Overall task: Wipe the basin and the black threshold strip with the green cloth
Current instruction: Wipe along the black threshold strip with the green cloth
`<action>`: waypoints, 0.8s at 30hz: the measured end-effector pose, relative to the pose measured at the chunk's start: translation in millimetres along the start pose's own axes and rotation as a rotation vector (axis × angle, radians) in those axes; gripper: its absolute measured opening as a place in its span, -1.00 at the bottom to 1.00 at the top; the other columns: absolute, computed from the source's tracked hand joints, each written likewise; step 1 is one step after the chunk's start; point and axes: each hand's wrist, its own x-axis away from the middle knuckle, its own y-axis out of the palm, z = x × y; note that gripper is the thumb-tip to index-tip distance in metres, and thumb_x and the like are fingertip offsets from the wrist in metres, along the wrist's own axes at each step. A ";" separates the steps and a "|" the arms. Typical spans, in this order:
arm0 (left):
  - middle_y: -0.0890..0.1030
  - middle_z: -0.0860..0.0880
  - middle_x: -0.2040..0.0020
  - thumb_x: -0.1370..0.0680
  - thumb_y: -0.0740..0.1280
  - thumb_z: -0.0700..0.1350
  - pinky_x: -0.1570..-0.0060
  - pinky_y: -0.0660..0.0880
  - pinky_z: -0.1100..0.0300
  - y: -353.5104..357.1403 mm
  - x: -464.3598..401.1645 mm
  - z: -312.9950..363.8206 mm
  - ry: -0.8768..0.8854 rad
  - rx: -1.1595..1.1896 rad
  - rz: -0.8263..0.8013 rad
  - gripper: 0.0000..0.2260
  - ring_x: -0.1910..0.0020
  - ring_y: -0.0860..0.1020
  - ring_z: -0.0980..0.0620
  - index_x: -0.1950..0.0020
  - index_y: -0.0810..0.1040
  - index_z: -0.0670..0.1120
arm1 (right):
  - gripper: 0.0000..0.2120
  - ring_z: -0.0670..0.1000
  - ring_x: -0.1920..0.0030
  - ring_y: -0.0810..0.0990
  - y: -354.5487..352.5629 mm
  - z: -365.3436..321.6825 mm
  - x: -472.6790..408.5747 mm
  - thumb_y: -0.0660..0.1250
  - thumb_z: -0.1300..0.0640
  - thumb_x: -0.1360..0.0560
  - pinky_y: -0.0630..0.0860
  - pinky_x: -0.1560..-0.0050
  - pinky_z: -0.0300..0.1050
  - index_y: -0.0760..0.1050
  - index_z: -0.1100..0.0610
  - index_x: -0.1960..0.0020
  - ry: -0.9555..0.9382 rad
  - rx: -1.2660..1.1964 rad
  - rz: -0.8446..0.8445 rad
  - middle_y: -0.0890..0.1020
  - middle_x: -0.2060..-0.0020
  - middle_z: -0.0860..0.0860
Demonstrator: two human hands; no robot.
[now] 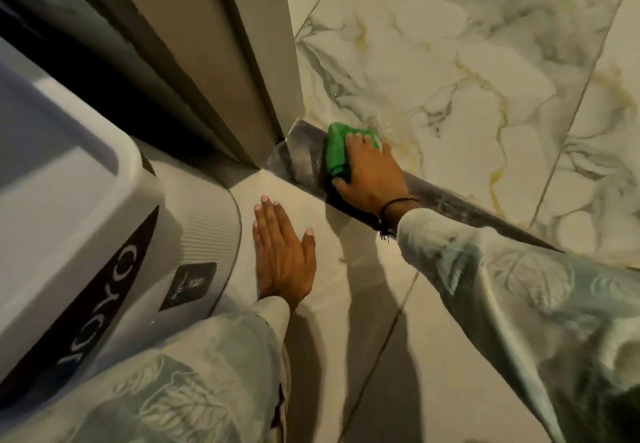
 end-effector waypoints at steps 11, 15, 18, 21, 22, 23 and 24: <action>0.04 -0.24 -0.74 -0.69 -0.05 0.22 -0.69 0.03 -0.23 37.1 -12.0 -7.5 -0.001 -0.091 0.207 -0.27 -0.73 0.03 -0.24 -0.72 0.02 -0.23 | -0.29 0.25 -0.64 0.03 73.9 -42.2 -62.0 0.09 -0.17 -0.61 -0.10 -0.61 0.33 0.10 0.23 -0.61 0.002 0.069 0.255 0.12 -0.63 0.22; -0.01 -0.25 -0.74 -0.67 -0.09 0.23 -0.68 0.03 -0.24 35.1 -9.0 -6.1 -0.016 -0.129 0.158 -0.25 -0.73 0.00 -0.25 -0.73 -0.02 -0.23 | -0.32 0.20 -0.66 -0.02 81.6 -22.1 -39.4 -0.02 -0.17 -0.64 -0.05 -0.62 0.28 0.03 0.16 -0.65 -0.241 0.237 0.196 0.06 -0.66 0.17; -0.02 -0.23 -0.75 -0.66 -0.16 0.25 -0.68 0.04 -0.25 32.2 -9.4 -3.3 -0.029 -0.112 0.145 -0.24 -0.73 0.00 -0.25 -0.73 -0.02 -0.22 | -0.31 0.19 -0.66 -0.03 71.1 22.9 -31.7 -0.02 -0.19 -0.64 -0.02 -0.63 0.25 0.02 0.15 -0.65 -0.235 0.236 0.181 0.04 -0.66 0.14; 0.01 -0.25 -0.74 -0.66 -0.12 0.23 -0.68 0.06 -0.26 34.0 -9.3 -2.8 -0.030 -0.114 0.163 -0.25 -0.73 0.03 -0.26 -0.72 0.01 -0.23 | -0.28 0.22 -0.66 -0.01 65.9 9.4 -59.0 0.00 -0.19 -0.63 -0.03 -0.61 0.29 0.00 0.19 -0.65 0.006 0.169 0.232 0.05 -0.66 0.17; 0.02 -0.26 -0.74 -0.67 -0.09 0.22 -0.68 0.06 -0.26 34.9 -9.6 -3.2 -0.027 -0.117 0.172 -0.25 -0.72 0.04 -0.27 -0.72 0.02 -0.24 | -0.27 0.23 -0.65 -0.02 67.2 -7.6 -69.2 0.01 -0.18 -0.63 -0.04 -0.61 0.31 -0.02 0.20 -0.65 0.067 0.141 0.236 0.04 -0.66 0.17; 0.04 -0.27 -0.73 -0.68 -0.06 0.22 -0.68 0.06 -0.26 36.0 -10.0 -3.7 -0.023 -0.120 0.182 -0.26 -0.72 0.05 -0.28 -0.72 0.03 -0.25 | -0.27 0.24 -0.65 -0.04 70.0 -25.2 -76.6 0.01 -0.18 -0.63 -0.06 -0.60 0.33 -0.04 0.21 -0.65 0.089 0.124 0.226 0.02 -0.66 0.18; 0.04 -0.27 -0.73 -0.68 -0.04 0.21 -0.68 0.05 -0.26 37.4 -11.1 -3.9 -0.021 -0.120 0.190 -0.26 -0.72 0.05 -0.28 -0.72 0.04 -0.25 | -0.26 0.25 -0.65 -0.07 73.3 -40.3 -80.3 0.00 -0.18 -0.63 -0.08 -0.60 0.34 -0.06 0.22 -0.65 0.073 0.130 0.218 -0.01 -0.66 0.19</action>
